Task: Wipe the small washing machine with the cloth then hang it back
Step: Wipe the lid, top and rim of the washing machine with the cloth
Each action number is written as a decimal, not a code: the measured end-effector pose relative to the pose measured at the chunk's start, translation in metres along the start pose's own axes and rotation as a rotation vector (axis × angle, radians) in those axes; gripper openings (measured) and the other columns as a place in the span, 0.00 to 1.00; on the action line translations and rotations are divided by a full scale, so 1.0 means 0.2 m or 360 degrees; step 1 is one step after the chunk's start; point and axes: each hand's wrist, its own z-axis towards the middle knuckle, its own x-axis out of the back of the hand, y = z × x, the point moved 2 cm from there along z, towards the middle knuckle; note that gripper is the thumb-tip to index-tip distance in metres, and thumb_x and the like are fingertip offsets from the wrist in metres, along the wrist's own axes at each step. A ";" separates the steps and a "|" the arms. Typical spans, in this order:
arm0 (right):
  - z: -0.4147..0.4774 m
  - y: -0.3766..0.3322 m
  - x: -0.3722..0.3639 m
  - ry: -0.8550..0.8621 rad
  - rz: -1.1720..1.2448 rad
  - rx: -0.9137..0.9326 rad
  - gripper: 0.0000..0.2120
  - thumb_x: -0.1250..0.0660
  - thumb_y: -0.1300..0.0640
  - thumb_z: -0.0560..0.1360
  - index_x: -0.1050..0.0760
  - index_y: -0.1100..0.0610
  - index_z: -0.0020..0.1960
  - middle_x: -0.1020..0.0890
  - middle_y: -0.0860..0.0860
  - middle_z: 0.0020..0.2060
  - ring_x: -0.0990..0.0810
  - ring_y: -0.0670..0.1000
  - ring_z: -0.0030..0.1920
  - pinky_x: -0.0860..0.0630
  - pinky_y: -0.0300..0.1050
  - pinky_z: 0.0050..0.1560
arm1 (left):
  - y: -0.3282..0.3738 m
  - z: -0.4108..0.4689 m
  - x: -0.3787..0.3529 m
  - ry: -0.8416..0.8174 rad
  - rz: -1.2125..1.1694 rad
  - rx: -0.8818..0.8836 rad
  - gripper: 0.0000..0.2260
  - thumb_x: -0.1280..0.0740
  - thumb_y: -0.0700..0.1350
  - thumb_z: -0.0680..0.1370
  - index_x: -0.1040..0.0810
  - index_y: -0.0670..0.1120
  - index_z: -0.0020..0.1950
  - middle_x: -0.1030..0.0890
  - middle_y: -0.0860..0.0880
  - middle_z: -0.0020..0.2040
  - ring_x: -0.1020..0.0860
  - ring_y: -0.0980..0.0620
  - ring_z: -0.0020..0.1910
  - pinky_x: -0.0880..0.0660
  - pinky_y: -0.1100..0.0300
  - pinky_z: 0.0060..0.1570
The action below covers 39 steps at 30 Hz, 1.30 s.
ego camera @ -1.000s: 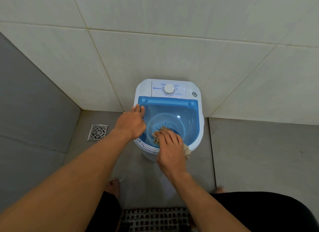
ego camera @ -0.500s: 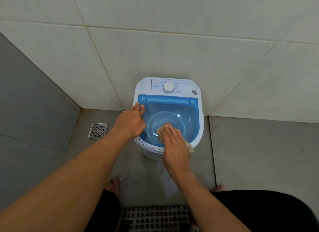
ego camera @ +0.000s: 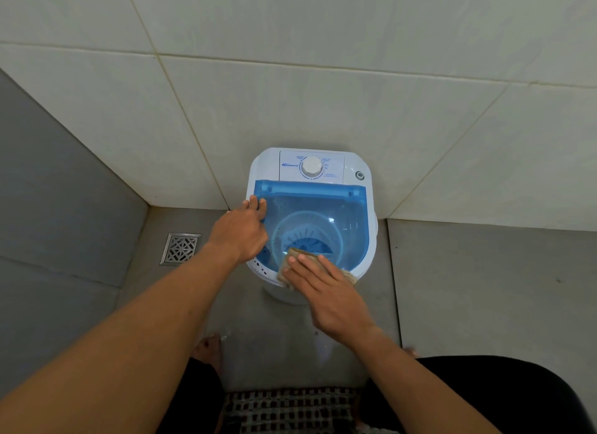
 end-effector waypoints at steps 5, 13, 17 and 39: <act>-0.17 0.19 0.04 0.0267 0.0285 -0.0401 0.36 0.39 0.70 0.72 0.43 0.52 0.78 0.43 0.50 0.78 0.49 0.49 0.78 0.51 0.54 0.77 | 0.01 0.00 0.00 -0.0003 -0.0036 0.0022 0.26 0.50 0.44 0.82 0.50 0.44 0.79 0.48 0.44 0.80 0.44 0.45 0.77 0.38 0.47 0.71; -0.04 0.46 0.12 0.0387 0.0661 -0.0893 0.25 0.51 0.61 0.80 0.40 0.49 0.76 0.44 0.44 0.75 0.50 0.45 0.77 0.52 0.57 0.77 | 0.01 0.00 0.00 -0.0008 -0.0030 0.0028 0.26 0.50 0.43 0.81 0.50 0.45 0.80 0.49 0.44 0.80 0.44 0.45 0.77 0.38 0.47 0.72; -0.02 0.29 0.12 0.0335 0.0353 -0.0766 0.28 0.51 0.61 0.75 0.36 0.51 0.74 0.38 0.50 0.76 0.46 0.48 0.77 0.51 0.57 0.76 | 0.01 0.00 0.00 -0.0023 -0.0003 0.0029 0.27 0.49 0.43 0.81 0.51 0.45 0.80 0.49 0.44 0.80 0.44 0.45 0.77 0.38 0.47 0.72; 0.35 -0.21 -0.02 -0.0088 -0.0114 0.0303 0.22 0.50 0.59 0.76 0.27 0.58 0.66 0.27 0.54 0.69 0.37 0.56 0.74 0.44 0.55 0.75 | -0.01 0.02 0.01 -0.0075 0.0087 -0.0008 0.27 0.50 0.43 0.80 0.49 0.44 0.79 0.49 0.44 0.80 0.41 0.43 0.76 0.37 0.47 0.69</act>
